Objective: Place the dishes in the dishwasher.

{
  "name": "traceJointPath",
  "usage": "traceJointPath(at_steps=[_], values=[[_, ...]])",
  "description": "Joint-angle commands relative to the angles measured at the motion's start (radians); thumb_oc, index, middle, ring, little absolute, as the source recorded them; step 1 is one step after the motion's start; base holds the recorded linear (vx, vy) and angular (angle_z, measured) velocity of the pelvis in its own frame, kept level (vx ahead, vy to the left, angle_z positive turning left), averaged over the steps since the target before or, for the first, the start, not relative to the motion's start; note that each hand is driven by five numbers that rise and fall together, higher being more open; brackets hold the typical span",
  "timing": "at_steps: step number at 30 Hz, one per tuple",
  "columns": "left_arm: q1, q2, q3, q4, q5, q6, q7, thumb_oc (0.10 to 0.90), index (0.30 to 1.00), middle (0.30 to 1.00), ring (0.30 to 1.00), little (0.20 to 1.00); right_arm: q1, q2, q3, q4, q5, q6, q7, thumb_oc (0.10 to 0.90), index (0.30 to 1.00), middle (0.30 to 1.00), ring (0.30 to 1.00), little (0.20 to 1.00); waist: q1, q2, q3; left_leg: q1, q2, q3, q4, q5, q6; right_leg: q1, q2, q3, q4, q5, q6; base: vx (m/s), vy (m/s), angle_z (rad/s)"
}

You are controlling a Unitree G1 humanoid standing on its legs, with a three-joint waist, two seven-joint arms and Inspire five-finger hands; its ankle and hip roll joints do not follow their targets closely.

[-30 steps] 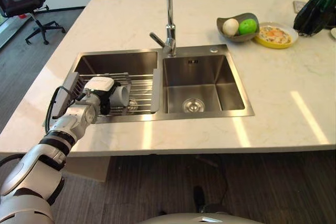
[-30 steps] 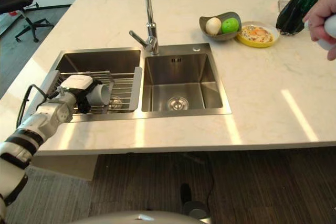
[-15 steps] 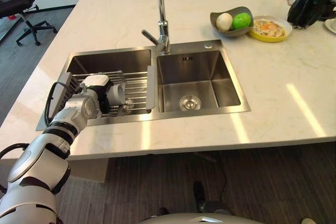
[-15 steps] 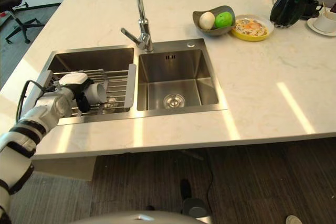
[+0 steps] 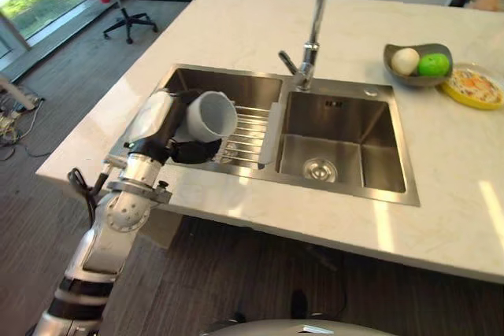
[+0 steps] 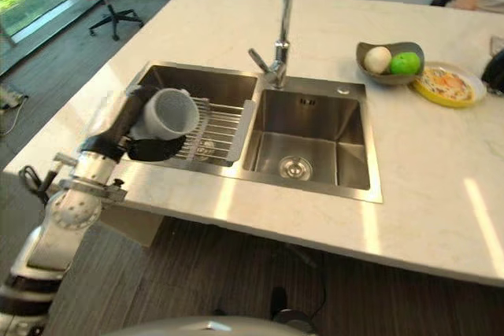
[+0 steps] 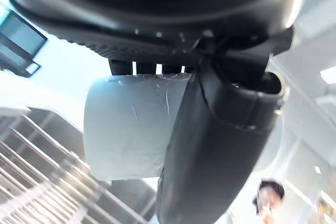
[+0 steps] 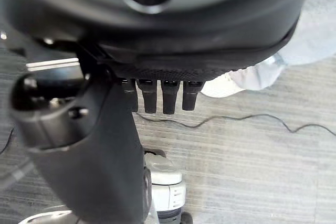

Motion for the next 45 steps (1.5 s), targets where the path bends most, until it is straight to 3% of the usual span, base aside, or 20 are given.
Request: traceJointPath(at_steps=[1, 3, 4, 5, 6, 7, 10, 11, 12, 17, 18, 21, 22, 25, 29, 32, 33, 36, 37, 45], values=[[-0.271, 0.108, 0.097, 0.137, -0.239, -0.118, 0.134, 0.4, 0.3, 0.3, 0.3, 0.3, -0.032, 0.001, 0.007, 0.04, 0.047, -0.029, 0.005, 0.8, 0.9, 0.9, 0.9, 0.9, -0.013, -0.015, -0.03, -0.111, 0.024, -0.072, 0.056, 0.055, -0.049, 0.089, -0.064, 0.018, 0.014, -0.144, 0.109, -0.04, -0.141, 0.31], [-0.269, 0.108, 0.1, 0.135, -0.239, -0.117, 0.133, 0.4, 0.3, 0.3, 0.3, 0.3, -0.032, 0.001, 0.009, 0.04, 0.047, -0.029, 0.005, 0.8, 0.9, 0.9, 0.9, 0.9, -0.017, -0.015, -0.028, -0.118, 0.023, -0.073, 0.062, 0.063, -0.048, 0.086, -0.064, 0.015, 0.014, -0.136, 0.108, -0.06, -0.072, 0.53], [-0.167, 0.066, 0.22, 0.112, -0.349, -0.144, 0.156, 0.4, 0.3, 0.3, 0.3, 0.3, -0.052, -0.004, 0.024, 0.028, 0.037, -0.026, 0.004, 0.8, 0.9, 0.9, 0.9, 0.9, 0.053, -0.005, 0.0, -0.159, 0.03, -0.132, 0.083, 0.086, -0.062, 0.097, -0.049, -0.023, 0.014, -0.16, 0.091, -0.06, -0.143, 0.58], [-0.167, 0.066, 0.22, 0.112, -0.349, -0.144, 0.156, 0.4, 0.3, 0.3, 0.3, 0.3, -0.052, -0.004, 0.024, 0.028, 0.037, -0.026, 0.004, 0.8, 0.9, 0.9, 0.9, 0.9, 0.053, -0.005, 0.0, -0.159, 0.03, -0.132, 0.083, 0.086, -0.062, 0.097, -0.049, -0.023, 0.014, -0.16, 0.091, -0.2, -0.222, 0.57], [-0.107, 0.021, 0.291, 0.104, -0.396, -0.156, 0.175, 0.4, 0.3, 0.3, 0.3, 0.3, -0.058, -0.017, 0.03, 0.024, 0.029, -0.029, -0.003, 0.8, 0.9, 0.9, 0.9, 0.9, 0.094, 0.007, 0.031, -0.224, 0.028, -0.191, 0.084, 0.14, -0.093, 0.096, -0.049, -0.082, 0.014, -0.178, 0.084, -0.25, -0.086, 0.48], [-0.087, -0.005, 0.313, 0.104, -0.416, -0.16, 0.182, 0.4, 0.3, 0.3, 0.3, 0.3, -0.06, -0.03, 0.023, 0.021, 0.026, -0.029, -0.009, 0.8, 0.9, 0.9, 0.9, 0.9, 0.098, 0.015, 0.04, -0.276, 0.026, -0.202, 0.079, 0.186, -0.107, 0.083, -0.059, -0.131, 0.014, -0.175, 0.085, -0.25, -0.086, 0.48], [-0.067, -0.032, 0.332, 0.102, -0.427, -0.163, 0.186, 0.4, 0.3, 0.3, 0.3, 0.3, -0.059, -0.038, 0.017, 0.019, 0.02, -0.031, -0.014, 0.8, 0.9, 0.9, 0.9, 0.9, 0.11, 0.02, 0.047, -0.3, 0.027, -0.179, 0.073, 0.207, -0.111, 0.078, -0.07, -0.172, 0.014, -0.177, 0.087, -0.18, -0.028, 2.81], [0.0, -0.098, 0.354, 0.102, -0.446, -0.153, 0.172, 0.4, 0.3, 0.3, 0.3, 0.3, -0.039, -0.053, -0.015, 0.024, 0.0, -0.03, -0.021, 0.8, 0.9, 0.9, 0.9, 0.9, 0.116, 0.024, 0.041, -0.324, 0.112, 0.058, 0.075, 0.238, -0.109, 0.085, -0.101, -0.324, 0.014, -0.186, 0.093, -0.24, -0.037, 1.51], [0.044, -0.129, 0.35, 0.102, -0.48, -0.155, 0.156, 0.4, 0.3, 0.3, 0.3, 0.3, -0.034, -0.055, -0.031, 0.025, 0.01, -0.03, -0.027, 0.8, 0.9, 0.9, 0.9, 0.9, 0.121, 0.026, 0.04, -0.31, 0.156, 0.091, 0.096, 0.231, -0.132, 0.098, -0.111, -0.351, 0.014, -0.203, 0.084, -0.28, -0.011, 2.01], [0.087, -0.171, 0.336, 0.107, -0.504, -0.15, 0.142, 0.4, 0.3, 0.3, 0.3, 0.3, -0.042, -0.053, -0.037, 0.007, 0.033, -0.029, -0.028, 0.8, 0.9, 0.9, 0.9, 0.9, 0.12, 0.024, 0.047, -0.262, 0.205, 0.053, 0.142, 0.201, -0.144, 0.118, -0.131, -0.408, 0.014, -0.185, 0.076, -0.14, 0.086, 1.64], [0.078, -0.182, 0.309, 0.104, -0.509, -0.146, 0.129, 0.4, 0.3, 0.3, 0.3, 0.3, -0.051, -0.044, -0.037, -0.013, 0.047, -0.031, -0.025, 0.8, 0.9, 0.9, 0.9, 0.9, 0.108, 0.009, 0.038, -0.206, 0.255, 0.096, 0.141, 0.187, -0.15, 0.108, -0.15, -0.46, 0.017, -0.163, 0.081, -0.16, 0.106, 0.54], [0.082, -0.184, 0.297, 0.094, -0.503, -0.144, 0.119, 0.4, 0.3, 0.3, 0.3, 0.3, -0.051, -0.038, -0.034, -0.02, 0.049, -0.036, -0.025, 0.8, 0.9, 0.9, 0.9, 0.9, 0.1, 0.003, 0.031, -0.174, 0.275, 0.128, 0.132, 0.187, -0.155, 0.102, -0.159, -0.481, 0.017, -0.151, 0.086, -0.21, 0.201, 0.84], [0.074, -0.181, 0.254, 0.075, -0.497, -0.139, 0.087, 0.4, 0.3, 0.3, 0.3, 0.3, -0.053, -0.018, -0.042, -0.035, 0.071, -0.039, -0.028, 0.8, 0.9, 0.9, 0.9, 0.9, 0.072, -0.01, 0.004, -0.108, 0.317, 0.215, 0.12, 0.176, -0.17, 0.072, -0.188, -0.535, 0.022, -0.114, 0.097, -0.3, 0.33, 1.01], [0.068, -0.185, 0.21, 0.056, -0.502, -0.13, 0.061, 0.4, 0.3, 0.3, 0.3, 0.3, -0.044, 0.0, -0.057, -0.033, 0.086, -0.039, -0.035, 0.8, 0.9, 0.9, 0.9, 0.9, 0.048, -0.009, -0.016, -0.084, 0.318, 0.275, 0.053, 0.145, -0.17, 0.057, -0.221, -0.583, 0.026, -0.07, 0.122, -0.21, 0.314, 1.14], [0.087, -0.193, 0.204, 0.05, -0.513, -0.123, 0.047, 0.4, 0.3, 0.3, 0.3, 0.3, -0.041, 0.007, -0.068, -0.028, 0.086, -0.035, -0.034, 0.8, 0.9, 0.9, 0.9, 0.9, 0.045, -0.015, -0.019, -0.082, 0.273, 0.254, 0.022, 0.114, -0.153, 0.043, -0.249, -0.585, 0.028, -0.021, 0.151, -0.09, 0.363, 1.11], [0.117, -0.158, 0.221, 0.04, -0.472, -0.115, 0.026, 0.4, 0.3, 0.3, 0.3, 0.3, -0.033, 0.048, -0.081, -0.055, 0.065, -0.028, -0.017, 0.8, 0.9, 0.9, 0.9, 0.9, 0.063, -0.083, 0.002, -0.112, 0.124, 0.2, 0.006, 0.035, -0.058, 0.028, -0.372, -0.571, 0.111, 0.026, 0.218, -0.13, 0.52, 0.3], [0.084, -0.136, 0.187, 0.062, -0.472, -0.119, 0.03, 0.4, 0.3, 0.3, 0.3, 0.3, -0.051, 0.05, -0.083, -0.074, 0.076, -0.031, -0.017, 0.8, 0.9, 0.9, 0.9, 0.9, 0.032, -0.09, 0.014, -0.12, 0.088, 0.13, 0.0, 0.012, -0.037, 0.001, -0.364, -0.418, 0.143, 0.024, 0.223, 0.01, 0.185, -0.12], [0.075, -0.133, 0.184, 0.07, -0.472, -0.122, 0.032, 0.4, 0.3, 0.3, 0.3, 0.3, -0.054, 0.051, -0.085, -0.074, 0.077, -0.031, -0.018, 0.8, 0.9, 0.9, 0.9, 0.9, 0.033, -0.093, 0.014, -0.124, 0.084, 0.129, 0.001, 0.01, -0.034, -0.008, -0.371, -0.414, 0.157, 0.018, 0.226, 0.04, 0.118, 0.81], [0.013, -0.097, 0.084, 0.089, -0.492, -0.129, 0.008, 0.4, 0.3, 0.3, 0.3, 0.3, -0.066, 0.06, -0.077, -0.079, 0.127, -0.038, -0.021, 0.8, 0.9, 0.9, 0.9, 0.9, -0.016, -0.08, 0.028, -0.136, 0.026, 0.028, -0.006, 0.025, 0.0, -0.067, -0.26, -0.09, 0.182, -0.066, 0.184, 0.15, 0.258, 1.49], [-0.013, -0.096, -0.007, 0.095, -0.501, -0.118, -0.021, 0.4, 0.3, 0.3, 0.3, 0.3, -0.049, 0.064, -0.034, -0.121, 0.124, -0.03, -0.017, 0.8, 0.9, 0.9, 0.9, 0.9, -0.027, -0.096, 0.028, -0.13, -0.024, -0.077, -0.008, 0.025, 0.018, -0.026, -0.194, -0.102, 0.163, -0.087, 0.171, 0.07, 0.027, 1.25]])
